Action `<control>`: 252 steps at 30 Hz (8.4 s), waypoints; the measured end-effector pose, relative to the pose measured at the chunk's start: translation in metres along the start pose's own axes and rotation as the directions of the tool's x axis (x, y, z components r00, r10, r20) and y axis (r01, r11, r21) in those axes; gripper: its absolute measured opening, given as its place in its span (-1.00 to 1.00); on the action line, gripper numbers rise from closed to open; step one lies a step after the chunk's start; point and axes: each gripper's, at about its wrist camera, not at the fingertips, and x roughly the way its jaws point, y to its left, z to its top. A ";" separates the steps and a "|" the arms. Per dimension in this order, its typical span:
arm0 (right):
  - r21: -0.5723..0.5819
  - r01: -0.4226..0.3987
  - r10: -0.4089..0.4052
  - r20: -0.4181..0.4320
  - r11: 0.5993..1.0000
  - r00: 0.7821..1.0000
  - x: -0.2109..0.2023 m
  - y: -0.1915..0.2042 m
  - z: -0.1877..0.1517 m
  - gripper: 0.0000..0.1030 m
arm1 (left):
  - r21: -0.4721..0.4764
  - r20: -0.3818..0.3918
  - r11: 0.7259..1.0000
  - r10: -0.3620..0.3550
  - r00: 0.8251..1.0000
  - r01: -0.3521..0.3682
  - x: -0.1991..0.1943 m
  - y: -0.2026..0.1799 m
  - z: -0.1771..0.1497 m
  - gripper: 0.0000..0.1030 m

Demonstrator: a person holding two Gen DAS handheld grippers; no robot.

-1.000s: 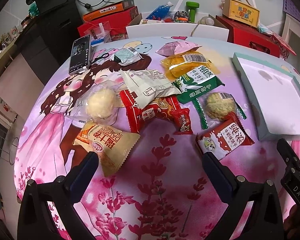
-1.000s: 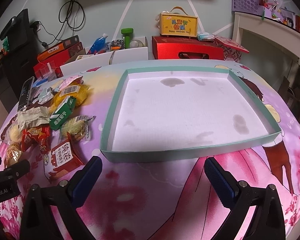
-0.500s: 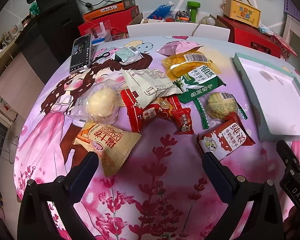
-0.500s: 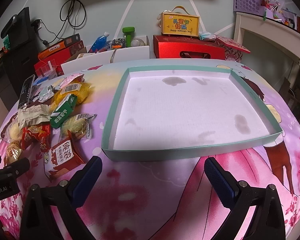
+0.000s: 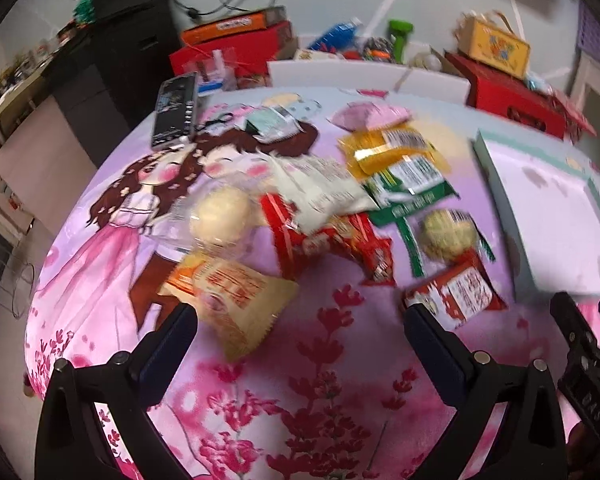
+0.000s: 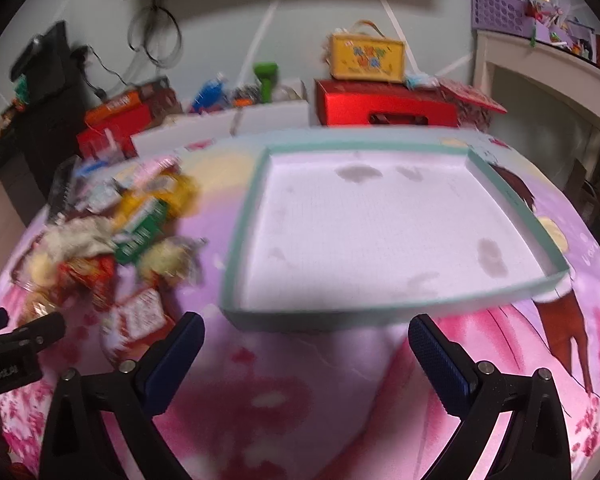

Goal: Organize snacks
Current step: 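Grasp the yellow bread pack with the left tool while the right tool grasps the red-white biscuit pack, then lift both held packs and carry them toward the white tray, then lower the biscuit pack into the tray with the right tool while the left tool drops the bread pack in, then grasp the clear-bagged round bun with the left tool while the right tool grasps the green mung bean cake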

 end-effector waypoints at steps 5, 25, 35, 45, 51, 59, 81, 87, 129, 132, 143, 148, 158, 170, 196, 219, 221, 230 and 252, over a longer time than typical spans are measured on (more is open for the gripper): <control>-0.075 -0.087 0.091 0.047 0.993 0.995 -0.008 0.025 0.003 1.00 | -0.072 -0.013 0.997 0.019 1.000 -0.020 0.002 0.027 0.004 1.00; -0.241 -0.233 0.210 -0.116 0.942 0.971 0.037 0.103 -0.010 0.99 | -0.103 -0.156 0.995 -0.004 0.988 -0.012 0.049 0.055 0.001 1.00; -0.227 -0.235 0.200 -0.168 0.945 0.965 0.050 0.103 -0.013 0.83 | -0.064 -0.153 0.998 0.004 0.988 -0.014 0.062 0.051 0.007 1.00; -0.216 -0.259 0.220 -0.185 0.942 0.958 0.048 0.104 -0.013 0.50 | -0.049 -0.133 0.999 0.008 0.991 -0.015 0.061 0.050 0.010 0.67; -0.207 -0.286 0.247 -0.197 0.936 0.949 0.048 0.103 -0.013 0.30 | -0.040 -0.122 0.998 0.033 0.992 -0.038 0.057 0.053 0.009 0.29; -0.199 -0.292 0.253 -0.201 0.935 0.946 0.045 0.104 -0.013 0.26 | -0.053 -0.119 0.998 0.040 0.992 -0.047 0.050 0.057 0.007 0.11; -0.142 -0.308 0.296 -0.099 0.941 0.950 0.021 0.093 0.006 0.25 | -0.067 -0.056 0.997 0.026 0.998 -0.030 0.019 0.059 0.010 -0.07; -0.112 -0.306 0.296 -0.102 0.945 0.950 0.024 0.086 0.010 0.25 | -0.057 -0.048 0.998 0.024 0.999 -0.027 0.016 0.057 0.010 -0.10; -0.037 -0.267 0.266 -0.047 0.963 0.963 0.023 0.059 0.023 0.25 | -0.105 0.064 0.991 0.095 0.993 -0.088 -0.031 0.078 0.015 -0.11; -0.036 -0.262 0.260 -0.041 0.964 0.965 0.023 0.057 0.024 0.25 | -0.092 0.062 0.992 0.094 0.994 -0.088 -0.030 0.072 0.016 -0.11; 0.038 -0.165 0.163 0.042 0.986 0.986 0.024 0.013 0.053 0.25 | 0.023 0.076 1.000 0.012 0.997 -0.014 -0.029 0.016 0.050 -0.11; 0.095 -0.075 0.067 0.082 0.993 0.994 0.027 -0.022 0.070 0.25 | 0.125 0.107 0.992 0.009 0.994 -0.023 -0.024 -0.031 0.073 -0.10; 0.211 0.065 -0.082 0.073 0.975 0.994 0.034 -0.088 0.084 0.25 | 0.254 0.095 0.963 -0.121 0.988 0.093 -0.014 -0.118 0.103 -0.10; 0.294 0.128 -0.145 0.037 0.947 0.989 0.044 -0.128 0.083 0.25 | 0.362 0.042 0.899 -0.280 0.959 0.247 0.010 -0.203 0.116 -0.10; 0.328 0.167 -0.180 0.009 0.930 0.984 0.044 -0.153 0.081 1.00 | 0.255 0.046 0.936 -0.262 0.964 0.242 0.027 -0.202 0.123 0.83; 0.253 0.045 -0.068 0.084 0.966 0.994 0.018 -0.110 0.092 1.00 | -0.009 0.167 0.995 -0.098 0.981 0.101 -0.013 -0.030 0.103 0.88; 0.242 0.038 -0.063 0.097 0.969 0.993 0.013 -0.104 0.093 1.00 | -0.044 0.171 0.995 -0.075 0.982 0.084 -0.017 -0.012 0.101 0.88; 0.174 -0.054 0.035 0.112 0.983 0.993 0.006 -0.055 0.096 1.00 | -0.157 0.105 0.987 -0.006 0.994 0.023 -0.014 0.051 0.083 0.88; -0.112 -0.221 0.212 -0.080 0.969 0.974 0.050 0.089 0.054 1.00 | -0.312 -0.052 0.950 -0.048 0.998 0.029 0.037 0.114 0.050 0.88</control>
